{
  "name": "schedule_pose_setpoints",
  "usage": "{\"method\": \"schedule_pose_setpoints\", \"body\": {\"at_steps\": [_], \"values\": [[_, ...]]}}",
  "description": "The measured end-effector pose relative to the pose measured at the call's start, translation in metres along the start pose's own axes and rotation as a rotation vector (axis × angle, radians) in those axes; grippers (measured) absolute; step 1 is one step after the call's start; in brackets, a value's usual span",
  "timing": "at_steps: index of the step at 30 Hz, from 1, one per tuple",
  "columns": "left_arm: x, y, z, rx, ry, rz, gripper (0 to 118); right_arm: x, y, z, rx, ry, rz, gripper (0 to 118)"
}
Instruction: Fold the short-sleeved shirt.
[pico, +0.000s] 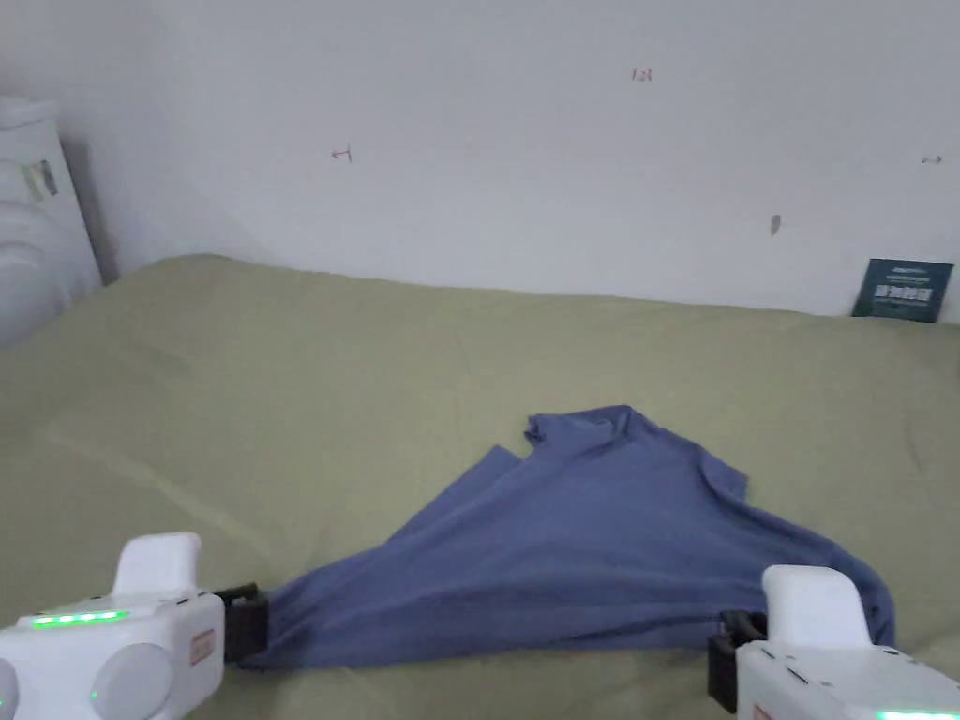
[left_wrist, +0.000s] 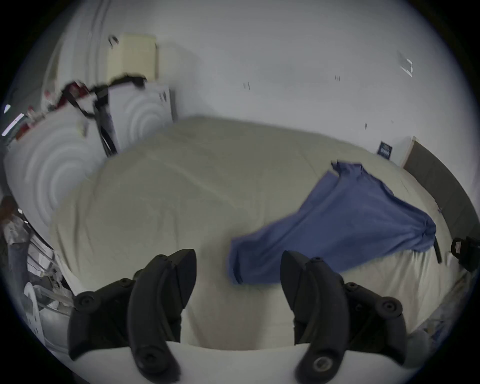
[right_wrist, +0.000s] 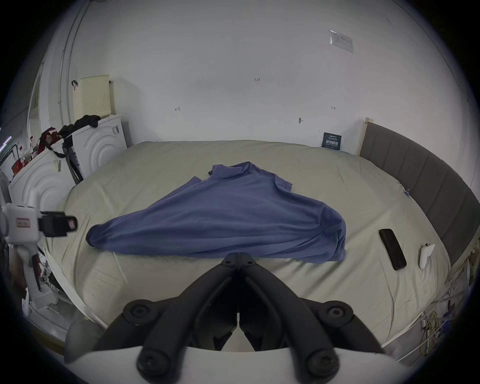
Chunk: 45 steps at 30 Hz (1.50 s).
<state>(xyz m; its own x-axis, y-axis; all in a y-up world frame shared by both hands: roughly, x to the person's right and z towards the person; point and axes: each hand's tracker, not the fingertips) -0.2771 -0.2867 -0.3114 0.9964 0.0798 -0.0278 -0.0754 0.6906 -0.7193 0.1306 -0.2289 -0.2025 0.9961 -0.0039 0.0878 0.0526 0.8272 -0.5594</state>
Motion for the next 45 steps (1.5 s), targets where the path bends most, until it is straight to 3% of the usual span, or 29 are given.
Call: {"method": "schedule_pose_setpoints", "body": {"at_steps": [3, 8, 10, 11, 12, 17, 20, 21, 22, 23, 24, 25, 27, 31, 34, 38, 39, 40, 41, 42, 43, 45], "values": [[-0.009, -0.002, -0.037, -0.119, -0.021, 0.028, 78, 0.002, 0.004, -0.002, -0.009, 0.020, -0.014, 1], [-0.010, -0.001, -0.089, -0.169, 0.075, -0.009, 79, 0.001, 0.007, -0.005, -0.005, 0.043, -0.008, 1], [-0.010, -0.001, -0.085, -0.151, 0.041, 0.025, 76, 0.000, 0.006, -0.006, -0.005, 0.046, -0.002, 1], [-0.011, 0.000, -0.079, -0.106, 0.012, 0.055, 48, 0.000, 0.006, -0.007, -0.009, 0.044, 0.000, 1], [-0.013, 0.002, -0.073, -0.057, -0.078, 0.086, 0, 0.001, 0.005, -0.010, -0.011, 0.042, 0.004, 1], [0.003, 0.010, -0.058, -0.081, -0.092, -0.056, 0, 0.017, 0.037, -0.056, -0.036, 0.062, 0.021, 1], [0.006, 0.016, -0.051, -0.087, -0.126, -0.062, 0, 0.042, 0.089, -0.118, -0.059, 0.129, 0.059, 2], [0.002, 0.015, -0.054, -0.070, -0.132, -0.058, 0, 0.053, 0.111, -0.147, -0.082, 0.161, 0.056, 10], [0.000, 0.016, -0.054, -0.068, -0.137, -0.058, 0, 0.062, 0.134, -0.175, -0.098, 0.131, 0.067, 35], [0.000, 0.018, -0.056, -0.098, -0.153, -0.063, 0, 0.070, 0.155, -0.203, -0.114, 0.126, 0.090, 85], [0.000, 0.017, -0.056, -0.095, -0.123, -0.066, 0, 0.079, 0.176, -0.238, -0.162, 0.162, 0.098, 102], [0.000, 0.016, -0.058, -0.094, -0.119, -0.071, 0, 0.085, 0.197, -0.269, -0.216, 0.173, 0.111, 102], [0.000, 0.014, -0.062, -0.111, -0.130, -0.080, 0, 0.090, 0.229, -0.325, -0.254, 0.211, 0.166, 100], [-0.001, 0.007, -0.066, -0.145, -0.141, -0.034, 0, 0.077, 0.255, -0.418, -0.328, 0.202, 0.401, 100], [-0.001, 0.006, -0.068, -0.126, -0.147, -0.025, 0, 0.063, 0.245, -0.466, -0.358, 0.266, 0.550, 100], [0.014, 0.005, -0.066, -0.027, -0.132, -0.097, 0, 0.055, 0.223, -0.501, -0.382, 0.265, 0.563, 99], [0.017, 0.007, -0.066, -0.028, -0.126, -0.102, 0, 0.053, 0.217, -0.501, -0.351, 0.268, 0.569, 92], [0.020, 0.009, -0.067, -0.018, -0.120, -0.110, 0, 0.053, 0.219, -0.498, -0.341, 0.288, 0.546, 76], [0.019, 0.011, -0.068, -0.018, -0.123, -0.110, 0, 0.053, 0.220, -0.494, -0.337, 0.330, 0.481, 33], [0.018, 0.013, -0.070, -0.034, -0.150, -0.098, 0, 0.049, 0.219, -0.486, -0.363, 0.364, 0.429, 3], [0.019, 0.013, -0.069, -0.019, -0.152, -0.089, 0, 0.043, 0.218, -0.477, -0.302, 0.284, 0.496, 3], [0.017, 0.017, -0.067, -0.023, -0.193, -0.085, 0, 0.043, 0.222, -0.461, -0.277, 0.297, 0.454, 3]]}}
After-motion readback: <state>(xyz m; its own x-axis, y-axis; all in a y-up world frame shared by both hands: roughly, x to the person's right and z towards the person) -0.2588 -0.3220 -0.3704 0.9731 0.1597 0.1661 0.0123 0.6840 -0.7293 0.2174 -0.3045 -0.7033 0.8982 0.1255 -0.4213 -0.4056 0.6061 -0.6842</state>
